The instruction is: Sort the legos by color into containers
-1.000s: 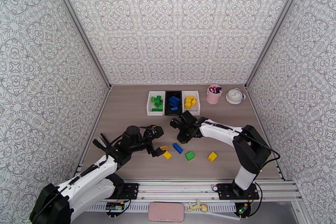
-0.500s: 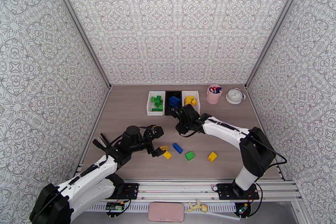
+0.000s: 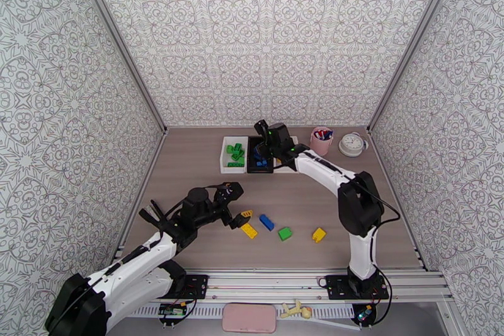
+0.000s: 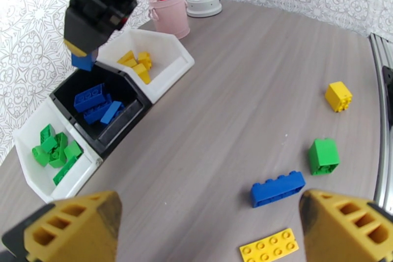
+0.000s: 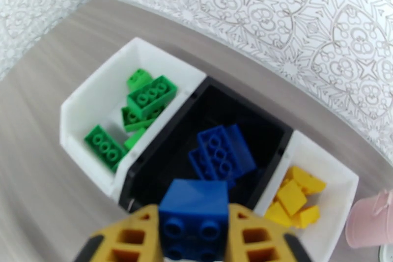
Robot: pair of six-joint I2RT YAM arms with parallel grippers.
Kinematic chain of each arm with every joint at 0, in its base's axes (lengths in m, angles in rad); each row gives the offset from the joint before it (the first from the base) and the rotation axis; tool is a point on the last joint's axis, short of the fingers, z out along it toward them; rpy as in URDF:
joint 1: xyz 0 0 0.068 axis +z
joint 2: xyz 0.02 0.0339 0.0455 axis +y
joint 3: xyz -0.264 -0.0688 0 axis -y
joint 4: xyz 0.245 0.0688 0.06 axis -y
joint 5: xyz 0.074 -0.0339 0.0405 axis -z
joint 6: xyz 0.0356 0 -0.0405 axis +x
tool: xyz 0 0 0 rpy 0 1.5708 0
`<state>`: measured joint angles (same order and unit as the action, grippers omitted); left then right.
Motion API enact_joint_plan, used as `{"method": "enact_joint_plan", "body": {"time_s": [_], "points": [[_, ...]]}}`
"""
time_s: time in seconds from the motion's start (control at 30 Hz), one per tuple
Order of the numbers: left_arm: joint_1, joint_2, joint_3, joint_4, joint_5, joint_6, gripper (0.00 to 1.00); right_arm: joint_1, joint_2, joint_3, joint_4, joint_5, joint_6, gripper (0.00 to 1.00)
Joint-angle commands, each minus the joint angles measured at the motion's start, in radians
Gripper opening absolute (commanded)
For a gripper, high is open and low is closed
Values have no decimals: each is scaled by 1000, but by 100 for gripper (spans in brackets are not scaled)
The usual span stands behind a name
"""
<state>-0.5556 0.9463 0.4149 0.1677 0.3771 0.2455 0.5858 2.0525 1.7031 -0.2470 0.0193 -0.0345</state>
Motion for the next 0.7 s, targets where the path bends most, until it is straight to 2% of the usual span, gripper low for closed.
{"method": "enact_joint_plan", "body": {"time_s": [0.0,0.17,0.43,0.53,0.67], "points": [[-4,-3,-13,-1,-26,6,100,2,82,121,-58,1,-20,20],[2,-22,-19,-21,-26,27,100,2,186,244,-114,-29,-10,21],[5,-20,-14,-36,7,58,100,0,266,322,-149,-90,-3,24],[6,-19,-8,-50,28,69,100,0,246,307,-139,-103,2,31],[6,-20,-1,-77,57,88,100,0,174,224,-93,-73,-12,45]]}}
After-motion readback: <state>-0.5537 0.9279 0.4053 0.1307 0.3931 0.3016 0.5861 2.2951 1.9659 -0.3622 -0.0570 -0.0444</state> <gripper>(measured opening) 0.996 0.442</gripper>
